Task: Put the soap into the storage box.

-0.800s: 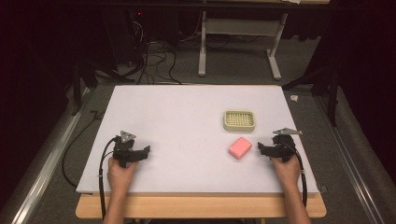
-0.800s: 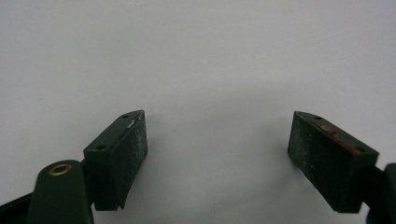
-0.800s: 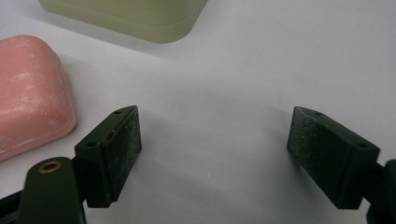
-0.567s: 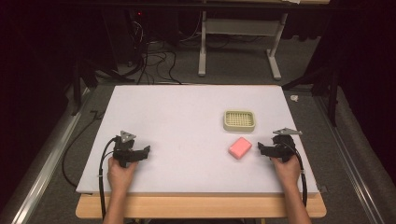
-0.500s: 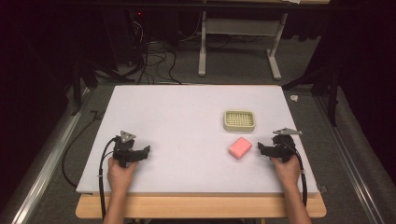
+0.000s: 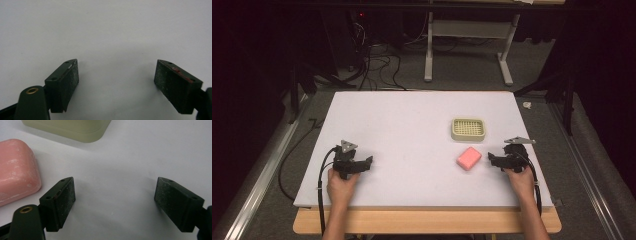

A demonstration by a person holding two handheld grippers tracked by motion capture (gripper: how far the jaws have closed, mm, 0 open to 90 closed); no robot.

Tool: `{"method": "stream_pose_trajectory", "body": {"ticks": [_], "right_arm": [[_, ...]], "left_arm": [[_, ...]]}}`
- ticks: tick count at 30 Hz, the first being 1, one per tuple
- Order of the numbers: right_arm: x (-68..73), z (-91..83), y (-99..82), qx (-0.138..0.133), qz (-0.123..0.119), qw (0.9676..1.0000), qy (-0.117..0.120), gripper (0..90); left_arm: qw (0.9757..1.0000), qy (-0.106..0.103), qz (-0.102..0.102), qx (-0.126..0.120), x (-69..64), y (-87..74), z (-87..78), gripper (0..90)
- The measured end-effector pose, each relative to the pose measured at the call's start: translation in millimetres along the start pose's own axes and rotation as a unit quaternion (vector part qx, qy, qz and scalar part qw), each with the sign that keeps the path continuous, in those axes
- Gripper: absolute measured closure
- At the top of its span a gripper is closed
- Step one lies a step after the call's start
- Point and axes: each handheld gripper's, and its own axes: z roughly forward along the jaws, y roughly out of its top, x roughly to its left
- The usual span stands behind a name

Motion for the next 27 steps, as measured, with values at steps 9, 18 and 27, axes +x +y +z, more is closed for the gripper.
{"method": "stream_pose_trajectory", "body": {"ticks": [9, 18, 27], "right_arm": [[-1.3, -2.4, 0.1, -0.004, 0.005, 0.9999, 0.009, 16.0], [0.1, -17.3, -0.6, -0.025, 0.007, 0.9991, 0.034, 15.8], [10.1, -27.5, -1.8, -0.043, -0.01, 0.9972, 0.06, 14.9]], "left_arm": [[1.0, 0.0, 0.0, 0.0, 0.1, 0.0, 0.1, 20.4], [1.0, 0.0, 0.0, 0.0, 0.1, 0.0, 0.1, 20.4], [1.0, 0.0, 0.0, 0.0, 0.1, 0.0, 0.1, 20.4]]}}
